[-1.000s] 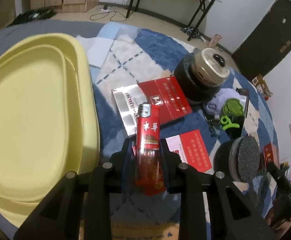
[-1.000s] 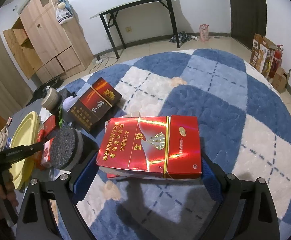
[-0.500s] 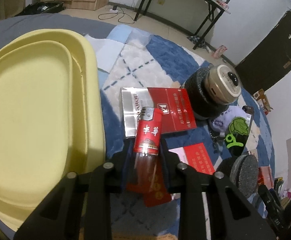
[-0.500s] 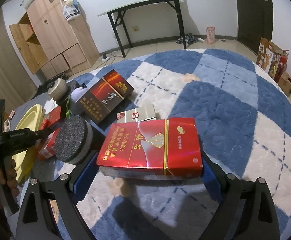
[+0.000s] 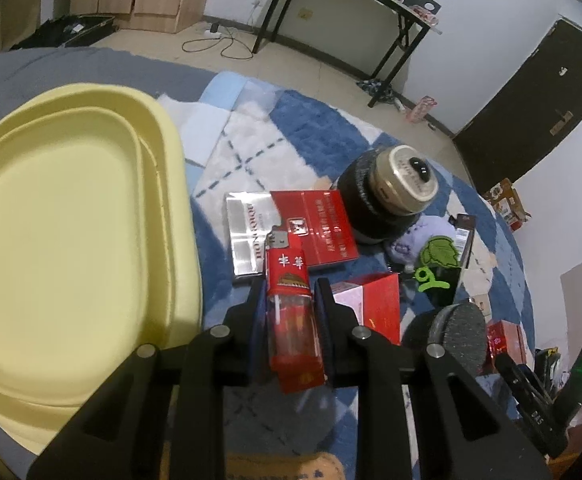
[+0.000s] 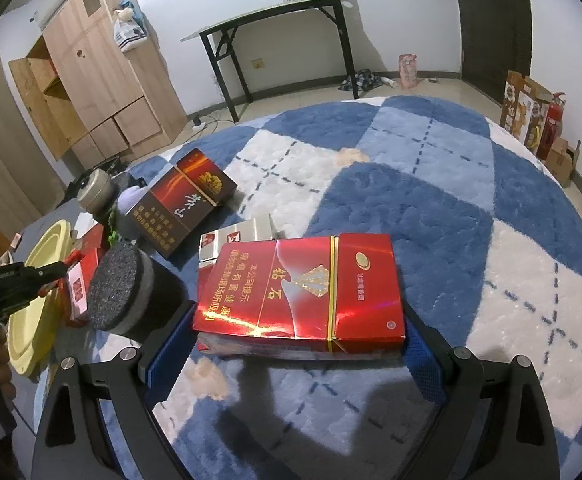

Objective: Organize rigid objects
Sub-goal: 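Lift the lighter with the left tool while the right tool lifts the red pack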

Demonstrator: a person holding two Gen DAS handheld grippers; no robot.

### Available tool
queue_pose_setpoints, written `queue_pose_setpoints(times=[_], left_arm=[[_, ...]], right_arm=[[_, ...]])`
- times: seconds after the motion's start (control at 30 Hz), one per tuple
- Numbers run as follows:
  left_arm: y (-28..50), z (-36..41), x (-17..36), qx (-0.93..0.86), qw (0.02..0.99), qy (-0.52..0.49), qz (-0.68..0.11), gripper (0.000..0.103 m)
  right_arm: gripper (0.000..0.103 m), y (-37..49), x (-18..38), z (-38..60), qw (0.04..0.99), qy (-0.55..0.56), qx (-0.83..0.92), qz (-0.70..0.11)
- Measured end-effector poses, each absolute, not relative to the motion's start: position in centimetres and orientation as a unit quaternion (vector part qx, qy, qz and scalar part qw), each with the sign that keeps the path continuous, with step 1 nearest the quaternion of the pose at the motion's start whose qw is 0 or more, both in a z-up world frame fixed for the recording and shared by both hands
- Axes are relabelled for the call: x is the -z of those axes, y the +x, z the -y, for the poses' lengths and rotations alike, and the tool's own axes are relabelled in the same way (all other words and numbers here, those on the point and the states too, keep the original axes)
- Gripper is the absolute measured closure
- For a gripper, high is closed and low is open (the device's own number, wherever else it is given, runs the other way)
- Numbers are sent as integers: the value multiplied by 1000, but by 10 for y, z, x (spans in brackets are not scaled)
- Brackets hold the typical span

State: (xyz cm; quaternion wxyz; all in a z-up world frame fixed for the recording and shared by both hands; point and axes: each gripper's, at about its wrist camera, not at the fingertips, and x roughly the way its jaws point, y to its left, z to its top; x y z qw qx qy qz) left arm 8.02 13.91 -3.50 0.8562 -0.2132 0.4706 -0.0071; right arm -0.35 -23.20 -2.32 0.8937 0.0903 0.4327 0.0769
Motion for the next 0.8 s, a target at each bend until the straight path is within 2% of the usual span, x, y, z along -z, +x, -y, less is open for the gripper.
queue_pose_setpoints(times=[0.23, 0.5, 0.7, 0.8], left_arm=[[82, -135, 40, 16, 853, -200, -481, 78], [91, -151, 57, 9, 837, -250, -487, 76], [101, -153, 58, 3, 839, -253, -481, 64], [104, -152, 58, 6, 838, -261, -479, 63]], right_arm=[[9, -5, 28, 236, 889, 103, -78, -440], [9, -1, 32, 233, 888, 99, -82, -442], [8, 1, 35, 231, 889, 97, -82, -441], [8, 1, 36, 229, 889, 94, -84, -441]])
